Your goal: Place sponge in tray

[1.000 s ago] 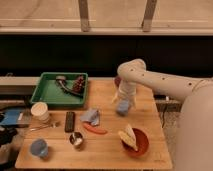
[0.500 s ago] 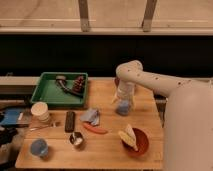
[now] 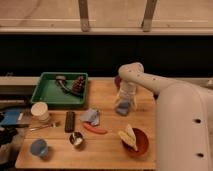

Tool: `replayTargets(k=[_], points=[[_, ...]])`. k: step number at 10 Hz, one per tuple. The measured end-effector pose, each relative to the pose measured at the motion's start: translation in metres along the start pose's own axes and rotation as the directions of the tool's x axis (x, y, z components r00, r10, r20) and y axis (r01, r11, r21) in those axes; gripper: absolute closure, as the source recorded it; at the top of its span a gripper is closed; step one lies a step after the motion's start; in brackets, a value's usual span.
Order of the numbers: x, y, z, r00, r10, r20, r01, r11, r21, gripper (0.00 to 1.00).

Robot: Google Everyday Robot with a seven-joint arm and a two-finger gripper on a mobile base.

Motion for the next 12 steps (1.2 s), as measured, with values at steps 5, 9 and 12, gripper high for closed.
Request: replayTargets(k=[5,9,12], points=[[-0.002,-0.003,0.015,0.999,0.004,-0.033,-0.005,1.000,-0.029,0.40],[0.001,0.001,0.011,1.000,-0.021,-0.015,0.020,0.999,-0.035,0.80],[0.007,0.007,-0.030,0.997,-0.053,0.057,0.056,0.997,-0.048,1.00]])
